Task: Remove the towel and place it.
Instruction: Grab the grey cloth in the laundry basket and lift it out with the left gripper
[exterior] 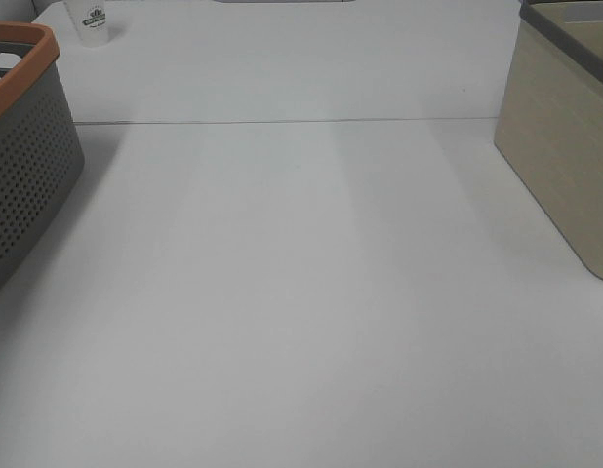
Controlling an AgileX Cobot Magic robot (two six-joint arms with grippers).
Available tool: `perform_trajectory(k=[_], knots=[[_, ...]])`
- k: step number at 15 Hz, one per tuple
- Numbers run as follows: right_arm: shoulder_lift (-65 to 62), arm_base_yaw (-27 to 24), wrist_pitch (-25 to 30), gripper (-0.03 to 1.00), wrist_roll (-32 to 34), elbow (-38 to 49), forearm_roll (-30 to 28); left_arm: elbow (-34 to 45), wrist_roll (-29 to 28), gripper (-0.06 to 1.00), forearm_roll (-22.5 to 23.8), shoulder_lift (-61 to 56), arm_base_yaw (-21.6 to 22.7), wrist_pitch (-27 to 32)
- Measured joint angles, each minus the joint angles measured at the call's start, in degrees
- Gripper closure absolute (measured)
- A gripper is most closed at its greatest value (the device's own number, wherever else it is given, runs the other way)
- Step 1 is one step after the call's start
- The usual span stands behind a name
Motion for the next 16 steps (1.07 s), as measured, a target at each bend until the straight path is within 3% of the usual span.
perform_trajectory(k=[5,7,9,10,16], knots=[[0.0,0.0,0.0,0.2,1.0,0.0,0.0,-0.2,-3.7,0.49,2.1,0.6,0.0,0.3],[0.0,0.0,0.0,0.2,1.3,0.0,0.1,-0.2,-4.0,0.66,2.9,0.6,0.0,0.4],[0.0,0.0,0.0,0.2,1.5,0.0,0.1,-0.2,-4.7,0.9,3.0,0.6,0.0,0.4],[0.0,0.0,0.0,0.2,1.5,0.0,0.1,-0.2,-5.6,0.94,3.3,0.6,0.0,0.3],[0.0,0.0,0.0,0.2,1.5,0.0,0.5,-0.2,-6.9,0.94,4.8,-4.0,0.0,-5.0]])
